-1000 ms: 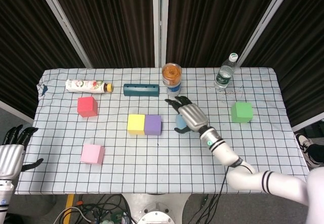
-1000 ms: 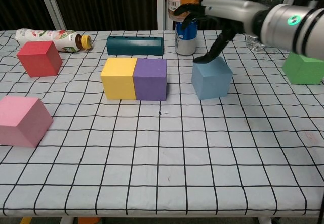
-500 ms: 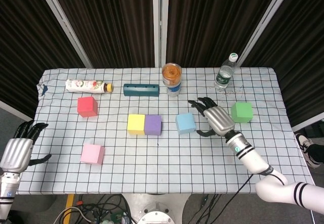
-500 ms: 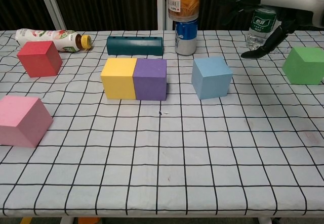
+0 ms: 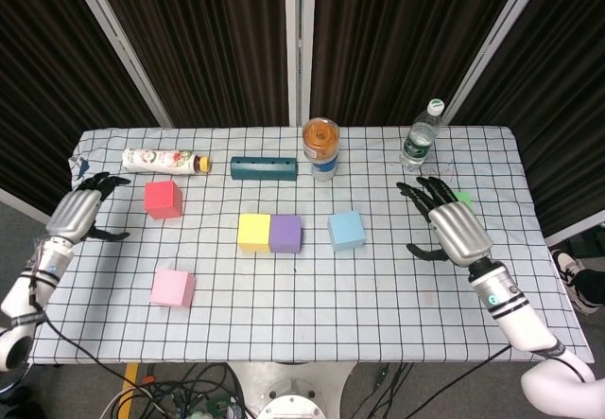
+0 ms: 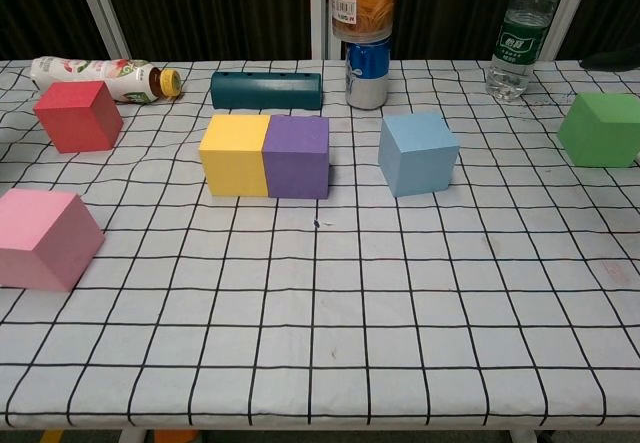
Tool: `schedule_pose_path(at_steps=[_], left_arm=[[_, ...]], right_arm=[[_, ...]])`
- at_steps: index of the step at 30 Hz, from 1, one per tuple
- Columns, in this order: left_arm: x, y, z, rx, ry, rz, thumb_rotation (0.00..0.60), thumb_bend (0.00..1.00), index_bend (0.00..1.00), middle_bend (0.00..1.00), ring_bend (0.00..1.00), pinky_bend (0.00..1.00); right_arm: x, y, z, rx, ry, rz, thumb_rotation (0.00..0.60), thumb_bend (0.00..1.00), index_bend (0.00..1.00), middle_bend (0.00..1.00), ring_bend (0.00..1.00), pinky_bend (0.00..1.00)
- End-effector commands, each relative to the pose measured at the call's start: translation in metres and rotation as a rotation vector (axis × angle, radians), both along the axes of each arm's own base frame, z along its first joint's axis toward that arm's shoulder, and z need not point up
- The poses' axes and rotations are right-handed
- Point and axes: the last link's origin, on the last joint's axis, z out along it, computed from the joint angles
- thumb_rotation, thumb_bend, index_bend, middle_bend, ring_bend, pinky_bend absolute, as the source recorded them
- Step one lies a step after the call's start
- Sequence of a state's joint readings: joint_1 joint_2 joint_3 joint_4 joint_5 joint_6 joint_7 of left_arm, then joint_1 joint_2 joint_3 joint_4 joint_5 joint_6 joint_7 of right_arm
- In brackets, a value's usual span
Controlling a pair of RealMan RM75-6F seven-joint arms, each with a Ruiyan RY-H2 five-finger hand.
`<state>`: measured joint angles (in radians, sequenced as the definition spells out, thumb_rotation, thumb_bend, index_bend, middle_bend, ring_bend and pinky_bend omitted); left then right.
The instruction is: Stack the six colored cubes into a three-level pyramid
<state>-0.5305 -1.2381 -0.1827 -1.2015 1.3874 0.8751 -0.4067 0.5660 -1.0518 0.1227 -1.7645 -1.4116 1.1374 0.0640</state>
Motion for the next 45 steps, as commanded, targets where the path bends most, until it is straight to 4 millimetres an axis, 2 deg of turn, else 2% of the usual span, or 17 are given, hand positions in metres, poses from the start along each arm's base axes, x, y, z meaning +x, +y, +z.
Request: schedule_pose_path(at_steps=[1, 8, 14, 20, 22, 26, 28, 30, 34, 38, 45], left_arm=[[0.003, 0.034, -0.016, -0.018, -0.014, 0.052, 0.6, 0.0, 0.17, 0.14, 0.05, 0.12], [0.0, 0.052, -0.035, -0.087, 0.01, 0.083, 0.6, 0.0, 0.16, 0.14, 0.05, 0.12], [-0.003, 0.067, -0.044, -0.114, 0.02, 0.124, 0.6, 0.0, 0.16, 0.14, 0.05, 0.12], [0.002, 0.076, -0.056, -0.148, 0.007, 0.142, 0.6, 0.0, 0.17, 0.15, 0.06, 0.12], [0.004, 0.079, -0.059, -0.138, -0.006, 0.14, 0.6, 0.02, 0.2, 0.21, 0.14, 0.12], [0.007, 0.084, -0.064, -0.117, -0.019, 0.124, 0.6, 0.09, 0.35, 0.4, 0.32, 0.14], [0.008, 0.084, -0.064, -0.103, -0.024, 0.11, 0.6, 0.11, 0.41, 0.46, 0.36, 0.17], [0.009, 0.084, -0.063, -0.09, -0.03, 0.096, 0.6, 0.12, 0.45, 0.48, 0.38, 0.19], [0.015, 0.078, -0.054, -0.073, -0.056, 0.058, 0.6, 0.12, 0.46, 0.49, 0.4, 0.21], [0.029, 0.061, -0.049, -0.07, -0.099, 0.004, 0.6, 0.12, 0.46, 0.49, 0.4, 0.21], [0.067, 0.03, -0.065, -0.141, -0.12, -0.028, 0.6, 0.12, 0.45, 0.48, 0.4, 0.22]], right_arm=[[-0.011, 0.01, 0.009, -0.021, 0.005, -0.021, 0.6, 0.15, 0.0, 0.19, 0.01, 0.0], [-0.029, 0.022, 0.012, -0.035, -0.035, -0.077, 0.6, 0.15, 0.0, 0.18, 0.01, 0.0], [-0.033, 0.027, 0.01, -0.041, -0.033, -0.074, 0.6, 0.15, 0.0, 0.19, 0.01, 0.0], [-0.036, 0.028, 0.007, -0.037, -0.041, -0.084, 0.6, 0.15, 0.0, 0.19, 0.01, 0.0], [-0.037, 0.028, 0.006, -0.036, -0.043, -0.086, 0.6, 0.15, 0.0, 0.19, 0.01, 0.0], [-0.039, 0.028, 0.006, -0.037, -0.048, -0.093, 0.6, 0.15, 0.0, 0.19, 0.01, 0.0], [-0.04, 0.029, 0.006, -0.038, -0.051, -0.095, 0.6, 0.15, 0.0, 0.19, 0.01, 0.0], [-0.041, 0.029, 0.007, -0.04, -0.054, -0.096, 0.6, 0.15, 0.0, 0.19, 0.01, 0.0], [-0.042, 0.029, 0.009, -0.051, -0.057, -0.09, 0.6, 0.15, 0.0, 0.19, 0.01, 0.0], [-0.045, 0.029, 0.01, -0.053, -0.064, -0.09, 0.6, 0.15, 0.0, 0.19, 0.01, 0.0], [-0.049, 0.031, 0.008, -0.041, -0.068, -0.089, 0.6, 0.15, 0.0, 0.19, 0.01, 0.0]])
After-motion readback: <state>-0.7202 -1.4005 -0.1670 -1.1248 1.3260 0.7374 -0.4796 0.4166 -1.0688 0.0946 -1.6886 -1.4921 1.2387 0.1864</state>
